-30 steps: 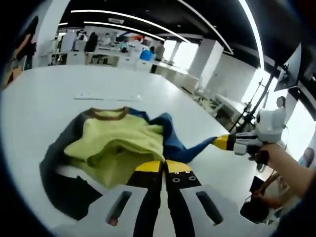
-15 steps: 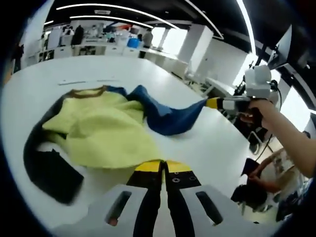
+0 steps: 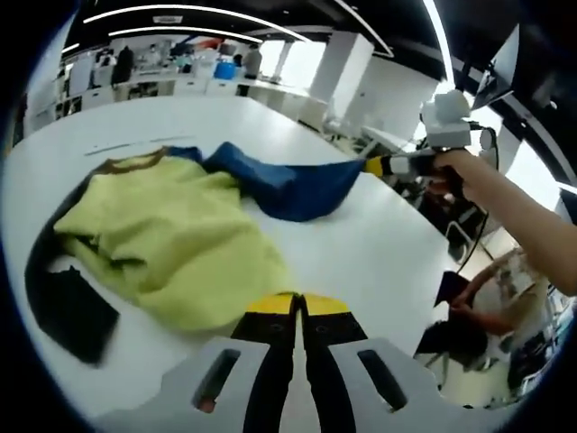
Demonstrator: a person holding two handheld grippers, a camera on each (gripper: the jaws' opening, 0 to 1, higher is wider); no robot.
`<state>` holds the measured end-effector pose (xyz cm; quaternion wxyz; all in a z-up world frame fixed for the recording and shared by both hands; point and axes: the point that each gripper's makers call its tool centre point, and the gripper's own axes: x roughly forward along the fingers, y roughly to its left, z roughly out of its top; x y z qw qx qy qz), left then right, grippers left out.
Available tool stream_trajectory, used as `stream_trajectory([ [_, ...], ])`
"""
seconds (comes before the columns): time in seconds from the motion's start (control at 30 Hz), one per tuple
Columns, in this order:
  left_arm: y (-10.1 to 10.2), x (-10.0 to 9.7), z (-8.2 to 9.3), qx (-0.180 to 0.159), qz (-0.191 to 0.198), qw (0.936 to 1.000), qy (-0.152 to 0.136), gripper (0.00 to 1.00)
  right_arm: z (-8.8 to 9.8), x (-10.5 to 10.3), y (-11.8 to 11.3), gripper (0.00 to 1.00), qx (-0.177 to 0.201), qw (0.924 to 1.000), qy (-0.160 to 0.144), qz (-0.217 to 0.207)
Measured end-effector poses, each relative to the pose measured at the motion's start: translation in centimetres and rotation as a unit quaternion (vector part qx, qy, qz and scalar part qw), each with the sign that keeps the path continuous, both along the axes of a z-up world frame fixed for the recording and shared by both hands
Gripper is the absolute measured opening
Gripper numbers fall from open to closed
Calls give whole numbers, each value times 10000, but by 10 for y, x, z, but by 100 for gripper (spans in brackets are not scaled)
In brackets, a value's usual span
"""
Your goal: Fold the garment on the visible template until the final outline fits inside the template.
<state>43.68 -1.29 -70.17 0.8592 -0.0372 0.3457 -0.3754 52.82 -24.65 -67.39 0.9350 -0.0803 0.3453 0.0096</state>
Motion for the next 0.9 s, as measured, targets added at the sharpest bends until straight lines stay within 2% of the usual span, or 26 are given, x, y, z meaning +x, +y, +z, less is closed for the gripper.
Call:
stream_trajectory([
  [0.33,-12,-8,-7,0,-274,9996,6,0,-12,-3,-50,0,-356,9983,247,-393],
  [0.67,-13,-14,-15,174,-461,9988,-43,0,-26,-3,-76,0,-538,9956,533,-559],
  [0.8,-10,-15,-16,332,-509,9980,-184,0,-31,-2,-87,0,-650,9935,677,-647],
  [0.9,-10,-15,-16,319,-531,9979,-198,0,-32,-2,-93,0,-663,9928,715,-694],
])
